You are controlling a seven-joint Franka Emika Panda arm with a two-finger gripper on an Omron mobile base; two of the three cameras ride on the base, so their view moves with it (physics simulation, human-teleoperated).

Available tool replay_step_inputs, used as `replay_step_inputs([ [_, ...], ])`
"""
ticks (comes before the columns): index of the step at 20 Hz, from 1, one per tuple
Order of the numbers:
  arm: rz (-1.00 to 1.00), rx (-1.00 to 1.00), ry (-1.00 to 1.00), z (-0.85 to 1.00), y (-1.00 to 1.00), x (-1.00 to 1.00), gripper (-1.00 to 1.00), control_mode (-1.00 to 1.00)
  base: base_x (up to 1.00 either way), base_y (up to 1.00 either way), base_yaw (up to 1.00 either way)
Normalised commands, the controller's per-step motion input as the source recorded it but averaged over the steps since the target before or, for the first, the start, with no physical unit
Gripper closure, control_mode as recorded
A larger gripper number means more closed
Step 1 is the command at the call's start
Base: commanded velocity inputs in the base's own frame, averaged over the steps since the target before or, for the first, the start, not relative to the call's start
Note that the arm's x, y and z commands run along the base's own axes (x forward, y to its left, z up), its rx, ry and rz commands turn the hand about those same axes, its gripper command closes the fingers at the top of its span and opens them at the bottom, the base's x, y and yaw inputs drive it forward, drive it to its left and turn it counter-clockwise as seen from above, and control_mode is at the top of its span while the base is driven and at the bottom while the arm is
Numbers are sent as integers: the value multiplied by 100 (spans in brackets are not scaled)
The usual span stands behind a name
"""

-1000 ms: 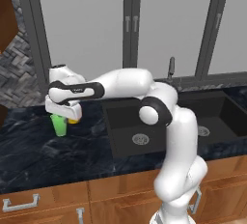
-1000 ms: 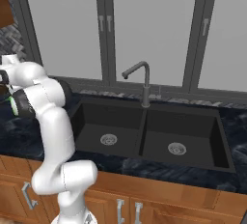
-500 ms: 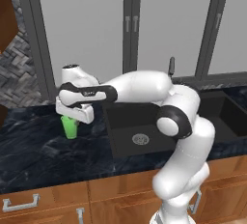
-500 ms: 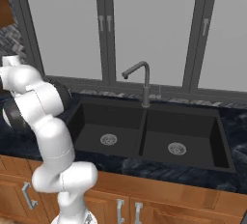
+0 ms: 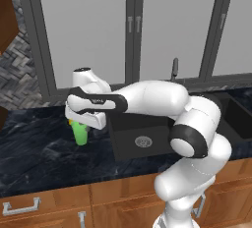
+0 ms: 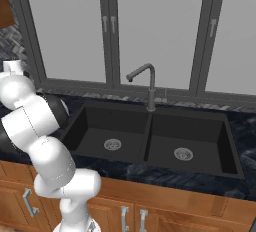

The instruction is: Place the mug in the left basin and the cup in the right basin of the sink.

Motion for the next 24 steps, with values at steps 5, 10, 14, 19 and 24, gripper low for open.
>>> replay_step_inputs([
  [5, 0, 0, 0, 9, -36, -32, 100, -100, 0, 0, 0],
  [10, 2, 0, -3, 11, -44, -32, 100, -100, 0, 0, 0],
  [14, 2, 0, -12, 10, -45, -25, 100, -100, 0, 0, 0],
  [19, 3, 0, -8, 10, -44, -10, 100, -100, 0, 0, 0],
  [24, 3, 0, -5, 10, -46, -9, 100, -100, 0, 0, 0],
])
